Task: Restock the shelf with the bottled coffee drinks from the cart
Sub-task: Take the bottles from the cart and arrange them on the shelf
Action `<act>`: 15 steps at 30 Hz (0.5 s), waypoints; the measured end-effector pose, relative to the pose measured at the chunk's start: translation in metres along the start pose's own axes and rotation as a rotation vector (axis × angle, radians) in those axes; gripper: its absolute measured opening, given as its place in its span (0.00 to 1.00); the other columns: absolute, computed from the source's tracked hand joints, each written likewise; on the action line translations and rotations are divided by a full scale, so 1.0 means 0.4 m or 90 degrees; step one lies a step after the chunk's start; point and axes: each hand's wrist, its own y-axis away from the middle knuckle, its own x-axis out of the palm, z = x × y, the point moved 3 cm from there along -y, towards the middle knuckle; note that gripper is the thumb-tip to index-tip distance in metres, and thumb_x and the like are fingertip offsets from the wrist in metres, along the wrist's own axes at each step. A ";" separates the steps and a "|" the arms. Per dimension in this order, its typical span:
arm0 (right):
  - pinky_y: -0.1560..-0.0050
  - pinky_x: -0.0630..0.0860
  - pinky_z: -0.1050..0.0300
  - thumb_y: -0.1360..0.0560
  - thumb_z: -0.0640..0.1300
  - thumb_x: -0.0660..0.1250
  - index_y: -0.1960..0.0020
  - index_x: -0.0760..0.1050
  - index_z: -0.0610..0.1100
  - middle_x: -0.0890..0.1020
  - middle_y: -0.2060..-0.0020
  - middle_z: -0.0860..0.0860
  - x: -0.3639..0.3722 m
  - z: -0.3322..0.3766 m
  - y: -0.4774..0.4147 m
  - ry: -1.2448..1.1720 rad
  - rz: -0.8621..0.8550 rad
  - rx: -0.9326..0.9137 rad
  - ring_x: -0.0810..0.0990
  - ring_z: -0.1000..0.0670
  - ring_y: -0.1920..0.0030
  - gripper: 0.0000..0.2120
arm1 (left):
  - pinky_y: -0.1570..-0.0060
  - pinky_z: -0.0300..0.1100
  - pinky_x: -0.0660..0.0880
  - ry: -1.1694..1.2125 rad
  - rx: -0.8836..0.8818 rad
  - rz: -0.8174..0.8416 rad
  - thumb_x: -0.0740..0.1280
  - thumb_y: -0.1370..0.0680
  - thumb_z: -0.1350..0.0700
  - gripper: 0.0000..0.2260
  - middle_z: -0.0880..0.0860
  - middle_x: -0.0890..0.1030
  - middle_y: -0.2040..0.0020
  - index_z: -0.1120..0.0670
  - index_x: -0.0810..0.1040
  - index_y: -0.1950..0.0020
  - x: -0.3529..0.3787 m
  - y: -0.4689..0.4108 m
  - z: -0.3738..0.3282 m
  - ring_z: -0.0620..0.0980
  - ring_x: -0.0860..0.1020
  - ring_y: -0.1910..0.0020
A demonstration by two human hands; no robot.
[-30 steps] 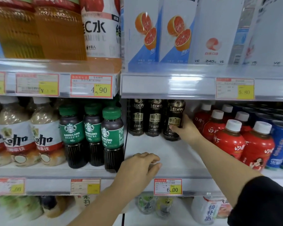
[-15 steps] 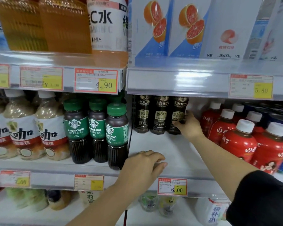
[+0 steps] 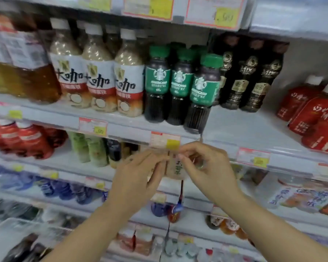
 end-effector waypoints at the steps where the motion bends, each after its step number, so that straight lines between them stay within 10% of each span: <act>1: 0.62 0.69 0.75 0.28 0.39 0.68 0.56 0.80 0.47 0.78 0.66 0.62 0.066 0.014 0.006 -0.010 0.033 0.007 0.76 0.62 0.64 0.04 | 0.60 0.41 0.77 -0.006 -0.045 0.011 0.60 0.23 0.55 0.11 0.49 0.83 0.54 0.54 0.81 0.48 -0.031 0.050 0.047 0.47 0.80 0.58; 15: 0.49 0.76 0.57 0.25 0.38 0.66 0.47 0.79 0.41 0.80 0.58 0.50 1.176 0.128 0.239 -0.003 0.570 0.232 0.78 0.52 0.58 0.08 | 0.61 0.37 0.67 -0.137 -0.666 0.154 0.65 0.23 0.60 0.10 0.46 0.82 0.48 0.50 0.80 0.44 -0.454 0.895 0.650 0.50 0.80 0.55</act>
